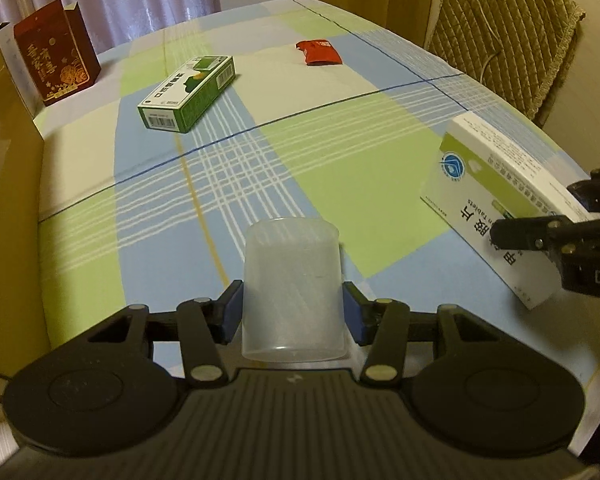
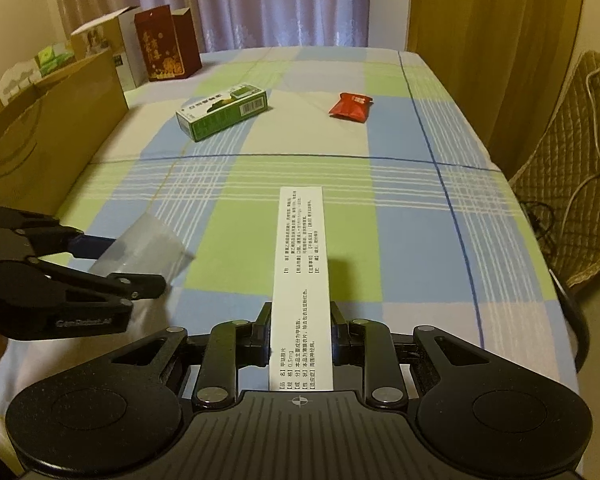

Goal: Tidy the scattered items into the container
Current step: 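Lift the cup and white box off the table with both tools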

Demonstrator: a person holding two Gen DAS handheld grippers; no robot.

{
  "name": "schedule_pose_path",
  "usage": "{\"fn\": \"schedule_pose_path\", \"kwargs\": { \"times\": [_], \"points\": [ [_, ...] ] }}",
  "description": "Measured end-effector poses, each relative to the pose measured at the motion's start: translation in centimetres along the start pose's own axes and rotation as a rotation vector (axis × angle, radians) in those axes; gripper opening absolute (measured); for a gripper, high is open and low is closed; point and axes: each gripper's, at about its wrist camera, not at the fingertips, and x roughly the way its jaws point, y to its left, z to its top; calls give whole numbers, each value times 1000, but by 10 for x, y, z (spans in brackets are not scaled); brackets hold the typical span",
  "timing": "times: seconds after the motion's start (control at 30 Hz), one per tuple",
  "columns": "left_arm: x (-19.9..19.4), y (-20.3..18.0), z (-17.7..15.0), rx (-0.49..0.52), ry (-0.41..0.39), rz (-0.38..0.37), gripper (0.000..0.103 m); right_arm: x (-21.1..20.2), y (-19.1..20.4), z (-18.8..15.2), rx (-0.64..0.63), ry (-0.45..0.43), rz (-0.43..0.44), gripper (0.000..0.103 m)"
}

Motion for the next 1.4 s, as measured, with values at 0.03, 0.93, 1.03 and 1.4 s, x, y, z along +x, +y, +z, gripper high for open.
{"fn": "schedule_pose_path", "kwargs": {
  "times": [0.03, 0.93, 1.03, 1.4],
  "points": [
    [0, 0, 0, -1, 0, 0, 46, 0, 1, -1, -7, 1, -4, 28],
    [0, 8, -5, -70, -18, -31, 46, 10, 6, -8, -40, 45, -20, 27],
    [-1, 8, -5, -84, -16, -41, 46, 9, 5, -7, -31, 40, -17, 27],
    [-9, 4, -8, -58, 3, -29, 46, 4, 5, -6, -25, 19, -11, 27]
  ]
}}
